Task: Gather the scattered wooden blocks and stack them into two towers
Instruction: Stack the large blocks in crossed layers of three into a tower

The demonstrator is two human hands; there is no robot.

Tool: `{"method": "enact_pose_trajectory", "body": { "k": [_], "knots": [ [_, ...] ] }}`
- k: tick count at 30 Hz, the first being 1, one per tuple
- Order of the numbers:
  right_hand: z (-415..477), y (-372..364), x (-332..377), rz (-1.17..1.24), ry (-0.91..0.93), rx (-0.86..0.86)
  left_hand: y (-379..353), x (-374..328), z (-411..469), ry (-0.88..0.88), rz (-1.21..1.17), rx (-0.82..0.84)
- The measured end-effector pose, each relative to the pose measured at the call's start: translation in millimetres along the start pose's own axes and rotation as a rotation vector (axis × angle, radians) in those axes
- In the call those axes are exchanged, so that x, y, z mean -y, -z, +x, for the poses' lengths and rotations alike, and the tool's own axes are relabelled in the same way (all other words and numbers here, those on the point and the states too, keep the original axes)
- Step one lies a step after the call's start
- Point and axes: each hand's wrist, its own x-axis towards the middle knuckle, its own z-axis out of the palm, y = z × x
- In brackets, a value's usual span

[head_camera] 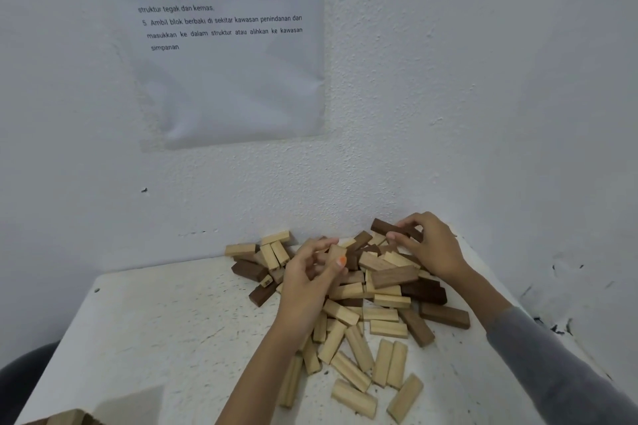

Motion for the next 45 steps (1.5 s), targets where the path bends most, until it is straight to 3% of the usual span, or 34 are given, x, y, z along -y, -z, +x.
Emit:
{"method": "enact_pose_trajectory", "body": {
  "k": [12,28,36,38,45],
  "knots": [
    [-77,1,91,0.372,0.129,0.107,23,-37,-48,-0.099,0.012,-0.114],
    [-185,-48,123,0.719,-0.059,0.119,57,-16,-148,-0.021,0.096,-0.193],
    [-227,-78,125,0.646,-0.121,0.117,68,4,-184,0.072,0.121,-0.231],
    [-235,-81,127,0.559,-0.101,0.111,71,10,-191,0.117,0.067,-0.227],
    [-252,-83,130,0.187,-0.041,0.128,76,16,-206,0.108,0.202,-0.218]
  ]
}}
